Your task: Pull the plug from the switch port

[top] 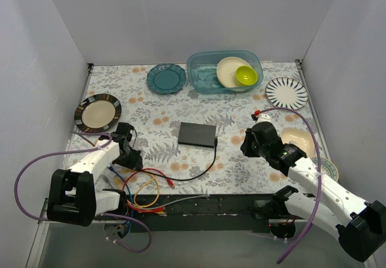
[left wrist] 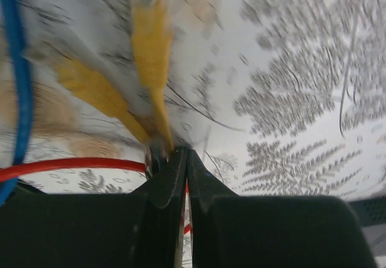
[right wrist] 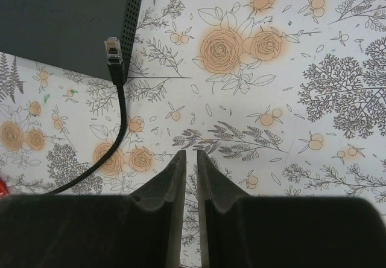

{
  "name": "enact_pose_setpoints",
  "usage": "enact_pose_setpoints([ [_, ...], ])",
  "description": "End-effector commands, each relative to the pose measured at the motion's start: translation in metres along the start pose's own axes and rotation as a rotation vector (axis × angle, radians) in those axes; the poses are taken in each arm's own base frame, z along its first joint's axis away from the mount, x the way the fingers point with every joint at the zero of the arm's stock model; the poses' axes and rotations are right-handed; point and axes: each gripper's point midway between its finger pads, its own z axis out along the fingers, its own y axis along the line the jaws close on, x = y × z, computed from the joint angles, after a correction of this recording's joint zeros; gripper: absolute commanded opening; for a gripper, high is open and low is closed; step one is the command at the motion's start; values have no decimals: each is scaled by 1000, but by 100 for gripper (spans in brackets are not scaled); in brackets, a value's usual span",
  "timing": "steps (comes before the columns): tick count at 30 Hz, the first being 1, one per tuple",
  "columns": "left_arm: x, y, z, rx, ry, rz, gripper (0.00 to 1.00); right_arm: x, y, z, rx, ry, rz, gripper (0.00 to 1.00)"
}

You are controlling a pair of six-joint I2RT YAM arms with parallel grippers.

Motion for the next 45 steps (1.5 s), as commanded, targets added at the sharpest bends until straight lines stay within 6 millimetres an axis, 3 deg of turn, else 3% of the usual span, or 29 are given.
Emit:
enact_pose_setpoints([
  [1, -34, 51, -6, -176, -71, -202, 0, -25, 17, -7, -50, -62, -2, 20],
  [4, -81, 43, -25, -103, -168, -339, 0, -23, 16, -10, -39, -55, -17, 20],
  [6, -96, 31, -35, -92, -204, -326, 0, -22, 15, -10, -35, -49, -26, 20],
  [7, -106, 9, -46, -10, -218, -309, 0, -22, 16, -10, -37, -48, -29, 20],
  [9, -109, -13, -53, 77, -197, -247, 0, -24, 20, -7, -51, -51, -29, 22],
  [10, -102, -44, -56, 205, -123, -191, 0, -24, 24, -6, -69, -45, -29, 25],
  [12, -85, -66, -57, 314, -24, -91, 0, -23, 32, -1, -101, -26, -44, 30],
  [14, -64, -89, -63, 438, 49, -11, 1, -18, 44, 3, -161, 13, -64, 48],
  [16, -43, -104, -68, 504, 61, 81, 3, -8, 48, 14, -172, 93, -86, 56],
  [17, -37, -108, -71, 521, 55, 106, 4, -3, 48, 17, -163, 129, -94, 57],
  [19, -7, -113, -74, 541, 77, 205, 5, 4, 51, 27, -173, 178, -111, 58],
  [23, 26, -107, -68, 535, 137, 284, 6, -1, 55, 39, -181, 154, -115, 60],
  [28, 39, -93, -61, 517, 162, 311, 7, 14, 38, 60, -89, 219, -144, 60],
  [35, 43, -90, -64, 531, 165, 347, 8, 39, 27, 84, -38, 307, -146, 60],
  [39, 49, -99, -81, 628, 159, 400, 9, 37, 32, 90, -57, 300, -143, 48],
  [43, 64, -116, -111, 789, 163, 494, 11, 30, 47, 86, -118, 292, -113, 16],
  [45, 75, -120, -124, 843, 174, 547, 12, 21, 53, 77, -138, 269, -112, 8],
])
